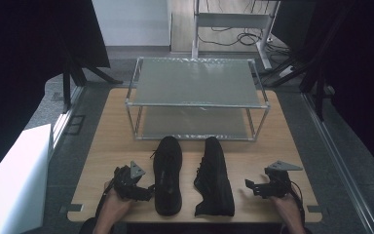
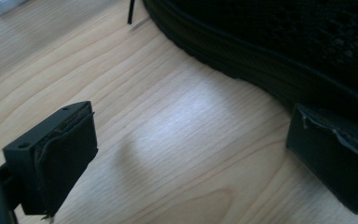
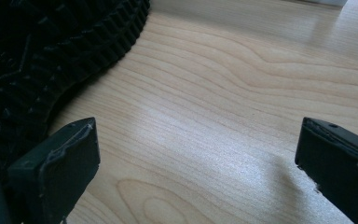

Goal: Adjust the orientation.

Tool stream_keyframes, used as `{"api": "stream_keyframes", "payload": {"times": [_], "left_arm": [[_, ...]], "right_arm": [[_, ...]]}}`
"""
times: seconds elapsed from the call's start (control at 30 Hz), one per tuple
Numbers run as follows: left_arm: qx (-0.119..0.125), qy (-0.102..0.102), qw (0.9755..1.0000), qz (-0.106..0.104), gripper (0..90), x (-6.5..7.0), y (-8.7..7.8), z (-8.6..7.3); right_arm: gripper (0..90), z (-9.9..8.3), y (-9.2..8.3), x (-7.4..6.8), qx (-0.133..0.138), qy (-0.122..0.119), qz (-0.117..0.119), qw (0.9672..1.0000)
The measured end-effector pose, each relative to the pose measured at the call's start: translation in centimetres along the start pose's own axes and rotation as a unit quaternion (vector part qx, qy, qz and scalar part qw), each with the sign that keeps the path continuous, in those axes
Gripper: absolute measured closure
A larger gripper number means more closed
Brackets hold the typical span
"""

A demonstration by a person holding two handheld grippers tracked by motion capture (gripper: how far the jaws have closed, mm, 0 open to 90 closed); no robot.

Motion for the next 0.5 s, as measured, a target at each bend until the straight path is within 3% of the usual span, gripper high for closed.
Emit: {"api": "stream_keyframes", "payload": {"times": [0.23, 0.4, 0.5], "left_arm": [[0.006, 0.013, 0.9997, -0.019, 1.2, 1.5, 0.6, 0.6], [0.01, 0.009, 0.9996, -0.023, 0.0, 1.3, 0.5, 0.6], [0.027, 0.001, 0.9995, -0.018, 0.0, 0.9, 0.2, 0.8]], "right_arm": [[0.0, 0.0, 0.0, 0.1, 0.0, 0.001, -0.001, 1.0], [0.0, 0.0, 0.0, 0.1, -0.001, 0.0, -0.001, 1.0], [0.0, 0.0, -0.1, 0.1, 0.001, -0.002, -0.003, 1.0]]}}
Point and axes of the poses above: each handheld gripper's, and its own axes: y roughly forward along the jaws, z roughly out of its top, x roughly to its right, the point moved 5 cm from there along y, roughly forward along the jaws, and after that the axes turned 3 degrees about x, right-handed, at the moved point
